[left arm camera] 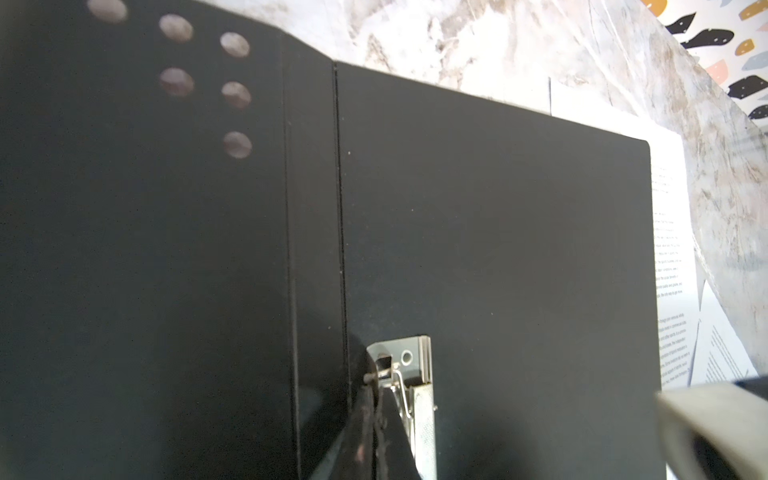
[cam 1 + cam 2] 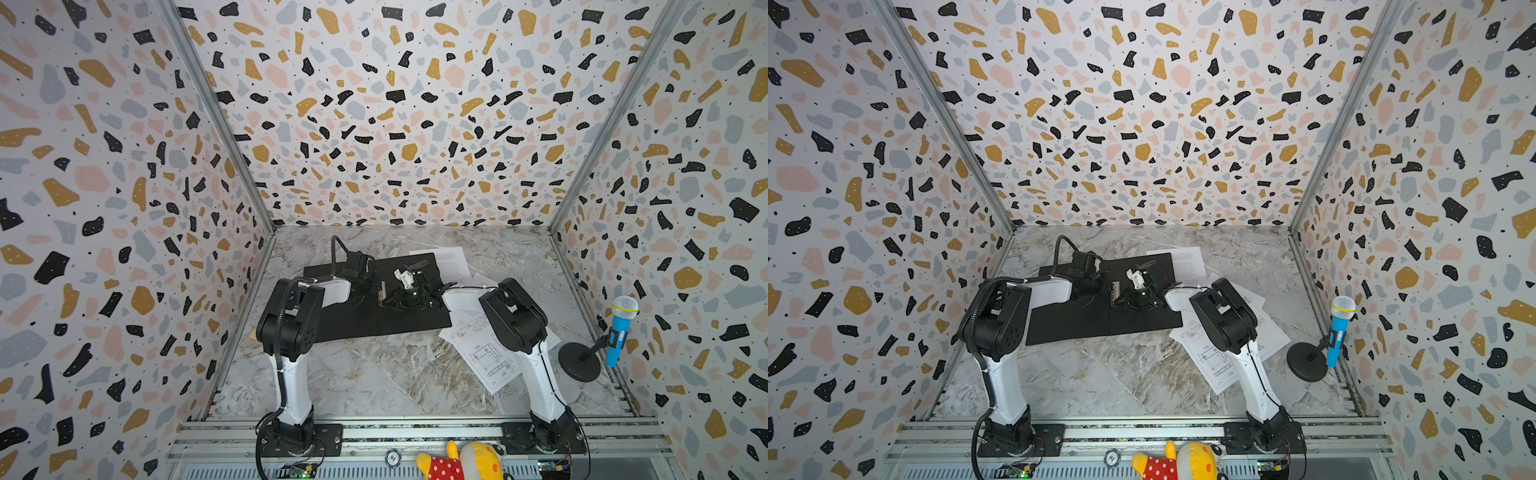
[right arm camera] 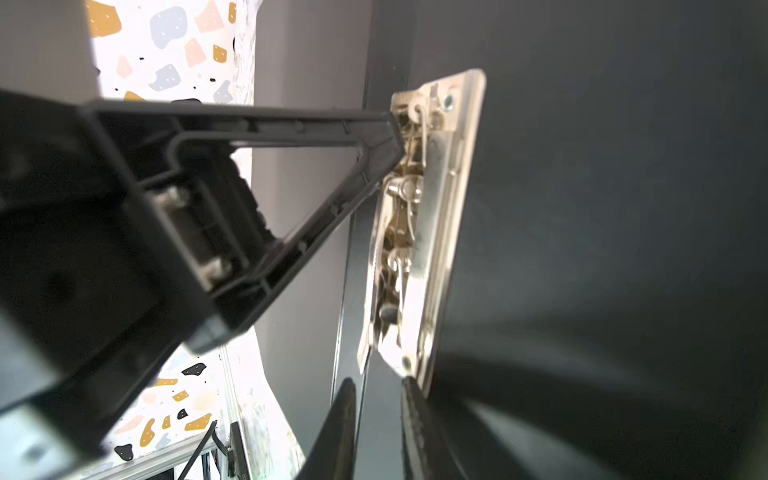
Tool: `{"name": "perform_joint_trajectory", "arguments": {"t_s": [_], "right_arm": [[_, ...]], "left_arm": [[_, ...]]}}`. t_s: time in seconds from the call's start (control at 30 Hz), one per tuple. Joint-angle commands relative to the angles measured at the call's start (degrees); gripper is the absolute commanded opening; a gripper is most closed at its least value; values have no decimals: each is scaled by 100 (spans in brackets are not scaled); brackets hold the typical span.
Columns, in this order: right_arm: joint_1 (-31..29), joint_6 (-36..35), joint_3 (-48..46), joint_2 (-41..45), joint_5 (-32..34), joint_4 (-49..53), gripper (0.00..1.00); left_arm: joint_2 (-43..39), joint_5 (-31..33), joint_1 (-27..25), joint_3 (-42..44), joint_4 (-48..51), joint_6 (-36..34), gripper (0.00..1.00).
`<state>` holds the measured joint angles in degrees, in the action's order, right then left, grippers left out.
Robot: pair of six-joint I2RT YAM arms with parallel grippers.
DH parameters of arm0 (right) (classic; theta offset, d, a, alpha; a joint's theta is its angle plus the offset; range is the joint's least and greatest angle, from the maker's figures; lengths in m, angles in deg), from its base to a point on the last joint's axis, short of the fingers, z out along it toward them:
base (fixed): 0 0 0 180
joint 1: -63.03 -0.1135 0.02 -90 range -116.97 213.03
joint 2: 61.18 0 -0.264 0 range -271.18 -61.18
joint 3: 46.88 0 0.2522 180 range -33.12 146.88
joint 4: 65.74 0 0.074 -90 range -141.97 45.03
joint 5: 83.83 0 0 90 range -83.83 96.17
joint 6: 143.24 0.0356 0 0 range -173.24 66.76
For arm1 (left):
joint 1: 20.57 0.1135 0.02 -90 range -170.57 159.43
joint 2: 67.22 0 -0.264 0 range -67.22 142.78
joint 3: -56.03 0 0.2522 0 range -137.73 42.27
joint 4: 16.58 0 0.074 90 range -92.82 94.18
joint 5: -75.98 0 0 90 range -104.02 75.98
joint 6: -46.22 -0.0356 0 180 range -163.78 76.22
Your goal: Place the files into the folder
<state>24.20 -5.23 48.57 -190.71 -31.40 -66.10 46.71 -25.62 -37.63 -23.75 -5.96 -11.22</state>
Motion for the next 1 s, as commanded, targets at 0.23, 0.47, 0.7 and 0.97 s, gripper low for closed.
{"name": "perform_joint_trajectory", "arguments": {"t_s": [0.23, 0.47, 0.7, 0.97], "right_arm": [[-38, 112, 304, -94, -111, 67, 17], [-37, 112, 400, -176, -119, 103, 16], [-8, 81, 440, -223, -105, 155, 11], [15, -60, 518, -290, -15, 365, 5]], "left_arm": [[71, -119, -43, 5, 59, -245, 2], [68, -139, -43, 24, 66, -328, 2], [77, -150, -43, 24, 76, -379, 2], [103, -162, -43, 9, 119, -451, 1]]}}
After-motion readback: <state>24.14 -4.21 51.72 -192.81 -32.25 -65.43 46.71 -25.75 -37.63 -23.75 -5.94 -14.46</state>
